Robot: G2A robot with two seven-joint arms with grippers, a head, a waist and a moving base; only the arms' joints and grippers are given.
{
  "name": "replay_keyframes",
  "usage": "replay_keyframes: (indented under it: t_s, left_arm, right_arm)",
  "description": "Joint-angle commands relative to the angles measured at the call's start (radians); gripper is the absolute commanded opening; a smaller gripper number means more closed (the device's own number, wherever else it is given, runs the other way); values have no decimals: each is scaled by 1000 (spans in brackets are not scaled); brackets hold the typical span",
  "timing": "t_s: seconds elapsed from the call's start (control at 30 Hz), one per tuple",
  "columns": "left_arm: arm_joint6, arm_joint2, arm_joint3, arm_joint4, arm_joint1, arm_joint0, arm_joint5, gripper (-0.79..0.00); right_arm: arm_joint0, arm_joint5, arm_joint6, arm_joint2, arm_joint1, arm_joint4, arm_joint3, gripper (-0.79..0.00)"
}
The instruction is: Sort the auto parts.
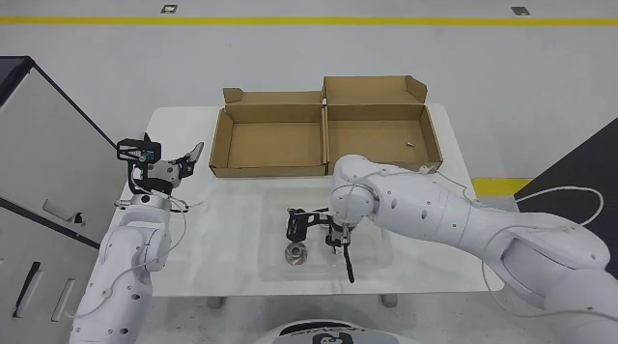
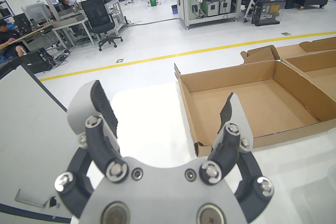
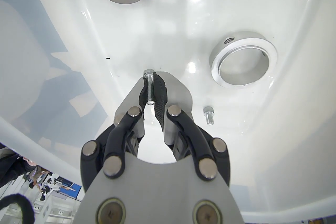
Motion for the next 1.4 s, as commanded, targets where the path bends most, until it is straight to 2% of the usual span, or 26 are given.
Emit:
replay_keyframes:
  t_s: [0.0, 0.1, 0.27, 0.47, 0.67, 0.83, 1.0, 1.2, 1.37]
  left_arm:
    - [0, 0, 0, 0, 0, 0, 0, 0]
    - [0, 0, 0, 0, 0, 0, 0, 0]
    - [0, 0, 0, 0, 0, 0, 0, 0]
    - [0, 0, 0, 0, 0, 0, 0, 0]
    - [0, 0, 0, 0, 0, 0, 0, 0]
    - [0, 0, 0, 0, 0, 0, 0, 0]
    - [0, 0, 0, 0, 0, 0, 0, 0]
    - [0, 0, 0, 0, 0, 0, 0, 0]
    - [0, 0, 0, 0, 0, 0, 0, 0]
  right_arm:
    - [8, 1, 2, 19, 4, 27, -3, -785]
    - [21, 17, 9, 63, 21, 71, -26, -785]
    - [34, 48, 49, 167, 77, 121, -116, -785]
    - [13, 63, 60, 314, 171, 163, -253, -785]
    - [-59, 54, 55, 498, 268, 260, -360, -785]
    - [-170, -31, -31, 665, 337, 417, -379, -785]
    - [-276, -151, -151, 768, 396, 586, -369, -785]
    - [-345, -259, -258, 787, 454, 710, -383, -785]
    - [-345, -262, -261, 785, 457, 711, -385, -785]
